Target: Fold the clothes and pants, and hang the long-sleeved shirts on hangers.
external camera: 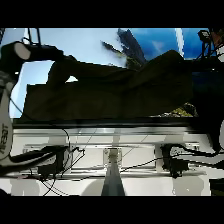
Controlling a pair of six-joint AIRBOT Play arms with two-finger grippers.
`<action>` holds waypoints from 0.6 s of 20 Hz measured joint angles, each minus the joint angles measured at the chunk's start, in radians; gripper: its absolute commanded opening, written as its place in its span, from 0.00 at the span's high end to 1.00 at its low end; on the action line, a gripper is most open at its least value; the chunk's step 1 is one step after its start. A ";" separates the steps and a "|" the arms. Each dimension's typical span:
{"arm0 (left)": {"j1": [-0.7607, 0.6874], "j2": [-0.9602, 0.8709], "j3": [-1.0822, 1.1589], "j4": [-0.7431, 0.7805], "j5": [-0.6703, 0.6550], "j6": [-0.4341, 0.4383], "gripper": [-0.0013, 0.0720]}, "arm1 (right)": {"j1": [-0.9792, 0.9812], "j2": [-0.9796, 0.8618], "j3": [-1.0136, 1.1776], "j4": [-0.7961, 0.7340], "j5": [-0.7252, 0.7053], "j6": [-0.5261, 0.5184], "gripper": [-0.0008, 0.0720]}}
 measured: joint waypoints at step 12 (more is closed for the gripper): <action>0.097 -0.113 0.000 -0.202 0.143 -0.005 0.04 | 0.000 -0.008 0.000 -0.001 -0.002 0.000 0.95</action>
